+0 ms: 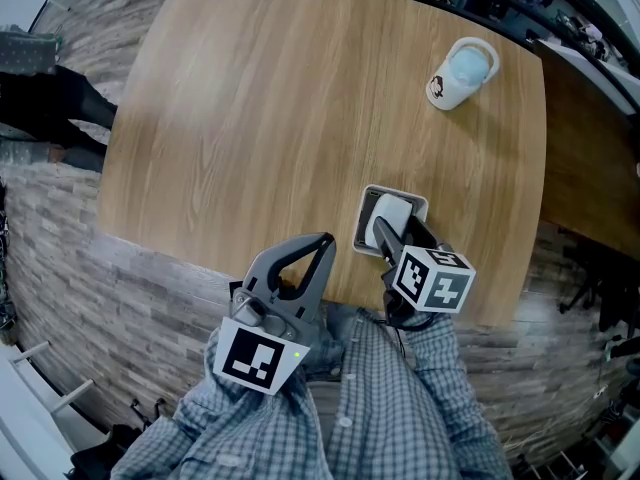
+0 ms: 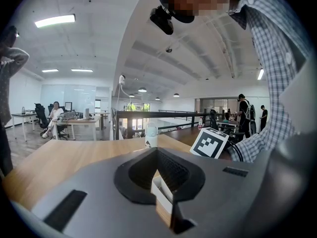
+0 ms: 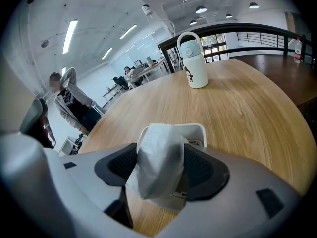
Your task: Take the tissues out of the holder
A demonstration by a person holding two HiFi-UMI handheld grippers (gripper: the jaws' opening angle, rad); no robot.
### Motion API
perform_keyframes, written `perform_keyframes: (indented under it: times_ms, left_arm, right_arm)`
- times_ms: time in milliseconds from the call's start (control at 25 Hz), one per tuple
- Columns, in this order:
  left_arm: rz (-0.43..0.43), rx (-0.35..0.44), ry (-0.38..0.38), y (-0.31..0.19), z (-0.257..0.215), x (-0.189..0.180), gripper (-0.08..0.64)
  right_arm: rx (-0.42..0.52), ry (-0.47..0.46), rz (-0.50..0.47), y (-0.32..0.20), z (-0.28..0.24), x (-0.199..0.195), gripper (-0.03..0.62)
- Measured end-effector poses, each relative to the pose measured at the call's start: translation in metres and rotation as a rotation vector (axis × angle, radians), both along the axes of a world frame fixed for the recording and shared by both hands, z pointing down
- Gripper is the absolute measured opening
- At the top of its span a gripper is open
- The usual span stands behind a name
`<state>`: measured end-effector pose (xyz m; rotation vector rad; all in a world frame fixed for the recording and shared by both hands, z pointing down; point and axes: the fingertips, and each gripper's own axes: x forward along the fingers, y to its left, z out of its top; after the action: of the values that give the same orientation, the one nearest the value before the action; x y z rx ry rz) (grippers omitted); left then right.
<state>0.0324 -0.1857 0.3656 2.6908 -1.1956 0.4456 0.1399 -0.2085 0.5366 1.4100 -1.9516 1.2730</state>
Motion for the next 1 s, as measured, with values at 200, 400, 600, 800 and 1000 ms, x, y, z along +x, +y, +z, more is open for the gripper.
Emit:
perform_keyframes:
  times_ms: [200, 400, 600, 800, 1000]
  left_arm:
    - [0.002, -0.002, 0.003, -0.004, 0.001, -0.001, 0.000]
    - [-0.007, -0.006, 0.014, -0.005, 0.000, 0.001, 0.000]
    - [0.000, 0.002, 0.018, -0.007, -0.001, 0.000, 0.000]
    - [0.014, 0.010, 0.005, -0.005, -0.003, 0.001, 0.000]
    - [0.021, 0.021, -0.001, -0.004, -0.003, -0.001, 0.000]
  right_arm:
    - [-0.031, -0.024, 0.001, -0.002, 0.005, -0.006, 0.281]
    - [-0.050, -0.053, -0.013, -0.003, 0.005, -0.006, 0.281]
    - [-0.039, -0.081, 0.009, -0.001, 0.005, -0.001, 0.279]
    - [-0.047, -0.101, 0.016, 0.001, 0.005, 0.001, 0.263]
    - [-0.049, -0.133, 0.035, 0.003, 0.005, 0.004, 0.240]
